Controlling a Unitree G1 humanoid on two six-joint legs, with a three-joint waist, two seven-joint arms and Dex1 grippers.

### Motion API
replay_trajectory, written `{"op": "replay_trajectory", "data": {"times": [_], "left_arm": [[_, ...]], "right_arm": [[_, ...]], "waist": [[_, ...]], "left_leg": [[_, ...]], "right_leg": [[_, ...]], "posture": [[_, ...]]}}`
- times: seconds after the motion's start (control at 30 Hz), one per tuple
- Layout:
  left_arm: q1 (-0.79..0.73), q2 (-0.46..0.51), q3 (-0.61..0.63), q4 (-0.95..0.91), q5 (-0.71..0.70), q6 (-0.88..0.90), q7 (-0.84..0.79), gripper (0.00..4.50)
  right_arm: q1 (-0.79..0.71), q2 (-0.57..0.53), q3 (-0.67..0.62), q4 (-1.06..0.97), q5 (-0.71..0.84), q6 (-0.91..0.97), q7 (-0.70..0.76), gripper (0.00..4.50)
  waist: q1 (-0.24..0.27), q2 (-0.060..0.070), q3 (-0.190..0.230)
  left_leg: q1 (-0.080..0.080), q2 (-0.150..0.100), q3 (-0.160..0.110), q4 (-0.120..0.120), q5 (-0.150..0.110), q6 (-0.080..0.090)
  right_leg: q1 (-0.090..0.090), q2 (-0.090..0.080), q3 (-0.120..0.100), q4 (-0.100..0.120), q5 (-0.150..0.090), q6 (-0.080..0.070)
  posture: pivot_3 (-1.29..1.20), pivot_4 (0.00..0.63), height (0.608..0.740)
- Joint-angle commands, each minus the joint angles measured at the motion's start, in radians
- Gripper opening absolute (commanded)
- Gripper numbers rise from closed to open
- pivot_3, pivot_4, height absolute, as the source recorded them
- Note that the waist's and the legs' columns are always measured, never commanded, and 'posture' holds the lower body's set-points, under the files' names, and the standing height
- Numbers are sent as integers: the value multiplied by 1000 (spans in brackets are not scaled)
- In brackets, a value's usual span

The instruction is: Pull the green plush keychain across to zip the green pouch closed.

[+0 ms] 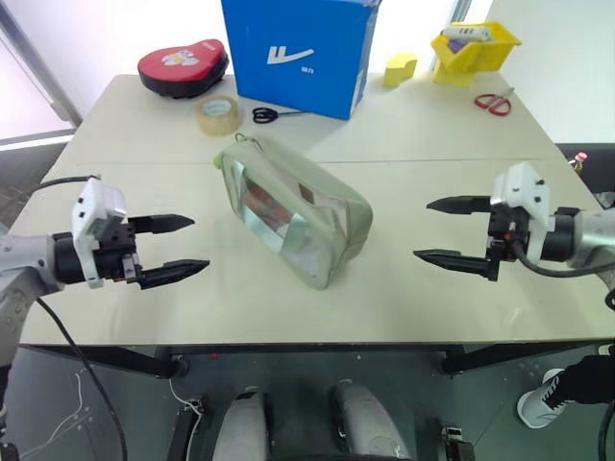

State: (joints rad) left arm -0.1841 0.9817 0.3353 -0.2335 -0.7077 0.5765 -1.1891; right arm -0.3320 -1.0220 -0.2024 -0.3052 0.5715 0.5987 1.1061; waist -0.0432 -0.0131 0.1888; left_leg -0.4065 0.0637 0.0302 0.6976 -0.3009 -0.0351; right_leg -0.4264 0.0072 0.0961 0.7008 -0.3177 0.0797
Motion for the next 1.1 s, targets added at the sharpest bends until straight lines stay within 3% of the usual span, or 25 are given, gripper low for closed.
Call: {"op": "replay_trajectory", "data": {"times": [0.03, 1.1], "left_arm": [[-19, 11, 45, -3, -32, 13, 3, 4399], [-22, 11, 44, 16, -21, -1, -10, 4399]], "right_arm": [[-12, -12, -31, -11, 3, -18, 1, 4500], [-93, 13, -41, 11, 41, 2, -20, 4500]], "waist": [[0, 0, 0], [0, 0, 0]], "left_leg": [[0, 0, 0, 0, 0, 0], [0, 0, 0, 0, 0, 0]], "right_leg": [[0, 0, 0, 0, 0, 0], [0, 0, 0, 0, 0, 0]], "posture": [[0, 150, 737], [0, 150, 737]]}}
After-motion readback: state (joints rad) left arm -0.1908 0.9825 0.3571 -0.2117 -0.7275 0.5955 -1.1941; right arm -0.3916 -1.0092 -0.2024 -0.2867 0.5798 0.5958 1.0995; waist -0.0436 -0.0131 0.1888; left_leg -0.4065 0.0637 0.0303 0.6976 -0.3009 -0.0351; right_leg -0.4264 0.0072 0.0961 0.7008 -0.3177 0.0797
